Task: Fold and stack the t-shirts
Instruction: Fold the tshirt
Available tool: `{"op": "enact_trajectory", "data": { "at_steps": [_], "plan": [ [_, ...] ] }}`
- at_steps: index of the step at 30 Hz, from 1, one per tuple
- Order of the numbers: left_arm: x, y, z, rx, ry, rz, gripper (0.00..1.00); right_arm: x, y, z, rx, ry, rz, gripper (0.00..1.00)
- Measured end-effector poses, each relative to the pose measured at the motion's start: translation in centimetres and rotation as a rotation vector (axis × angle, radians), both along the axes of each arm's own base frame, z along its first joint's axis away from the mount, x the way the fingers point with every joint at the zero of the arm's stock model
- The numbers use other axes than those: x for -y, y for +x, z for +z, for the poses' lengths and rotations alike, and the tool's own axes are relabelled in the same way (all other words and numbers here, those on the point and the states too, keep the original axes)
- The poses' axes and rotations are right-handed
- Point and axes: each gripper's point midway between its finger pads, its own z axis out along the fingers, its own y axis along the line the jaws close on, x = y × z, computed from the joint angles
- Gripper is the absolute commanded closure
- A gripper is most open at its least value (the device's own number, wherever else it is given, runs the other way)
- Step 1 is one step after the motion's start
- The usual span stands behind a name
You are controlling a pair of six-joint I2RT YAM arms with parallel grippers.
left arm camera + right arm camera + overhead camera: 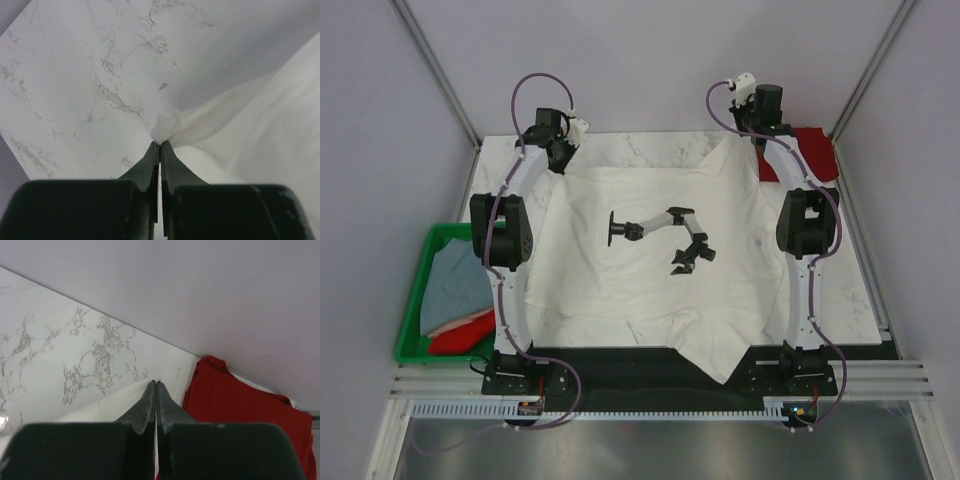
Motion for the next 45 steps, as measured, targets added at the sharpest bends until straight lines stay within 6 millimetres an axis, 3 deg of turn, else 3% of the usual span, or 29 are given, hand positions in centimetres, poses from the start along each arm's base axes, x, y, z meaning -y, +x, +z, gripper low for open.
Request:
{"op": "enact_trajectory", "data": {
  "at_steps": [9,18,24,31,35,45],
  "plan": [
    [-1.2,1.6,0.5,0.049,0.029,0.051,0.98,-0.7,3.0,1.8,0.123,0.018,-0.033,1.0],
    [-2.1,1.9,0.9,0.061,0.028,0.079,0.98,-1.3,2.9,1.8,0.135,0.0,-0.045,1.0],
    [-1.6,1.2,1.2,0.052,0.006,0.056,0.98,-0.4,-0.5,1.1,0.032,-0.029,-0.045,1.0],
    [-1.0,1.0,2.7,0.075,-0.02,0.035,0.98,2.8,-5.5,5.9,0.017,-0.05,-0.078,1.0],
    [-0.8,0.9,3.8,0.09,-0.033,0.025,0.98,3.9,-8.4,6.9,-0.004,-0.058,-0.088,1.0],
    [-0.8,-1.0,4.6,0.073,-0.035,0.022,0.98,3.0,-14.3,2.6,-0.196,-0.027,-0.06,1.0]
  ]
}}
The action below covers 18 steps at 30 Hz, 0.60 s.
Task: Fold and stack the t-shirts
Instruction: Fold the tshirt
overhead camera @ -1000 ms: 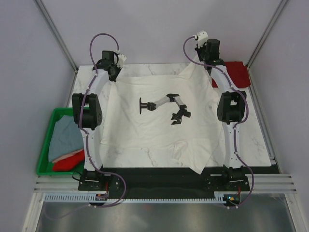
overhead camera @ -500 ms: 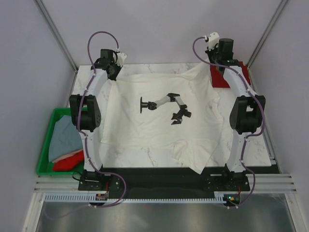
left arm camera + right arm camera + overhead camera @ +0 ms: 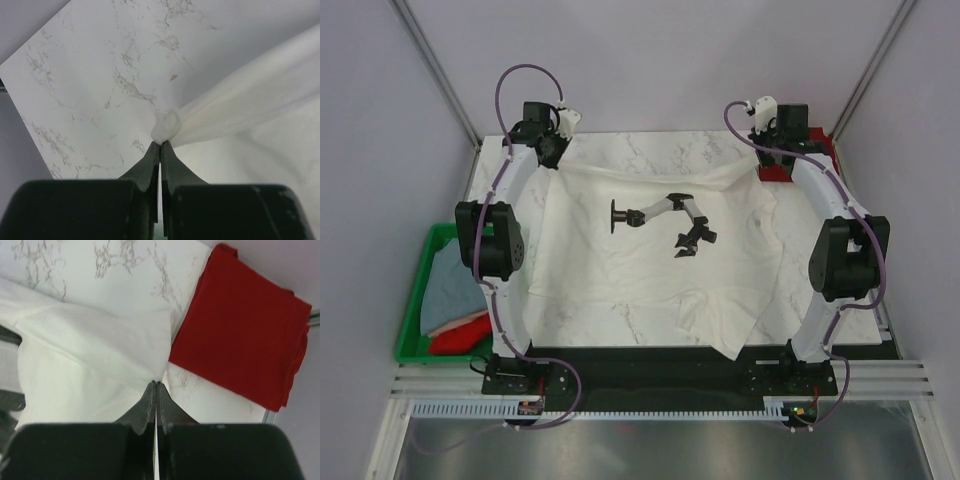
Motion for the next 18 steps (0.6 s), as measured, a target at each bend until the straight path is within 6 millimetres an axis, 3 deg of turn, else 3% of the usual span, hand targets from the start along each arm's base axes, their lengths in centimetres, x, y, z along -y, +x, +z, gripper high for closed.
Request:
{"op": "enact_trajectory", "data": {
  "at_steps": [10,18],
  "plan": [
    [-0.6,-1.6,-0.6,-0.033,-0.012,0.002,0.98,-0.4,-5.4,1.6,-0.042,0.044,-0.01,1.0],
    [-0.8,-2.3,0.2,-0.023,-0.017,0.003,0.98,-1.0,-8.8,1.9,-0.086,0.077,-0.005,1.0]
  ]
}}
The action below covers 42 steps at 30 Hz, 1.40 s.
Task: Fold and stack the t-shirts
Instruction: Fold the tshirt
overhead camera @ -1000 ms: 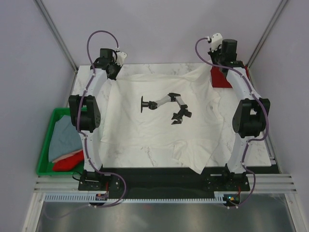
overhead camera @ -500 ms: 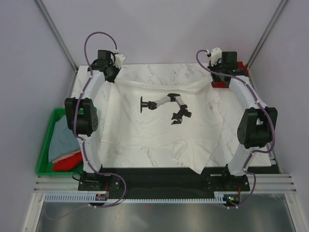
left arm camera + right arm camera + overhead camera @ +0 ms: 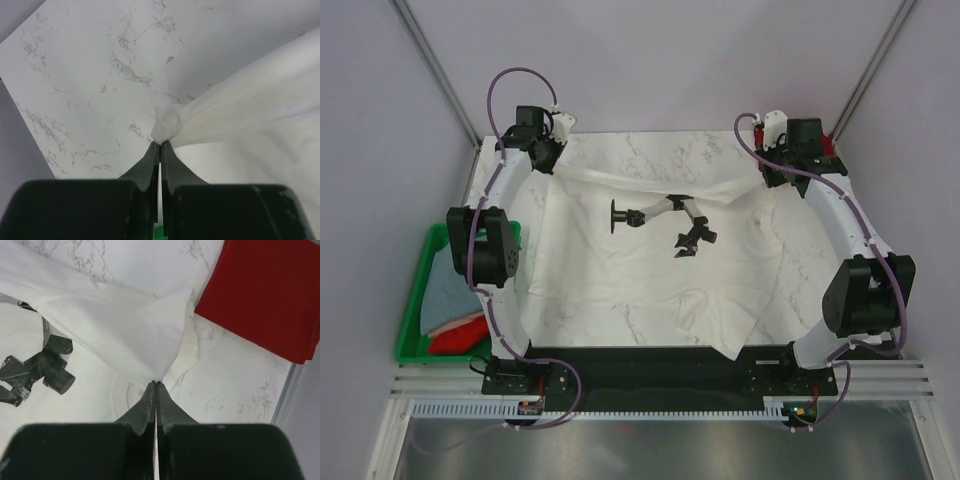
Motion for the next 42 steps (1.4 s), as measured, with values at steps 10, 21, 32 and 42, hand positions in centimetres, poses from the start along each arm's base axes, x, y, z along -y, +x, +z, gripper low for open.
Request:
{"op": "enact_trajectory", "data": {
  "at_steps": [10,21,32,42],
  "plan": [
    [-0.3,-1.9,0.0,-0.016,0.001,0.003,0.98,-0.8,-4.3,-1.4,-0.079,0.055,-0.007,1.0],
    [-0.6,-3.4,-1.1,-0.054,0.003,0.009,0.98,-0.9,-7.4,-4.2,-0.17,0.075,-0.022,1.0],
    [-0.8,-4.8,-1.8,-0.083,0.004,0.01,0.98,-1.5,-9.2,-5.0,-0.211,0.105,-0.004,1.0],
    [-1.5,-10.0,-4.4,-0.196,-0.007,0.035,0.62,-2.4,-14.0,-6.8,-0.32,0.154,0.036,0.71]
  ]
}}
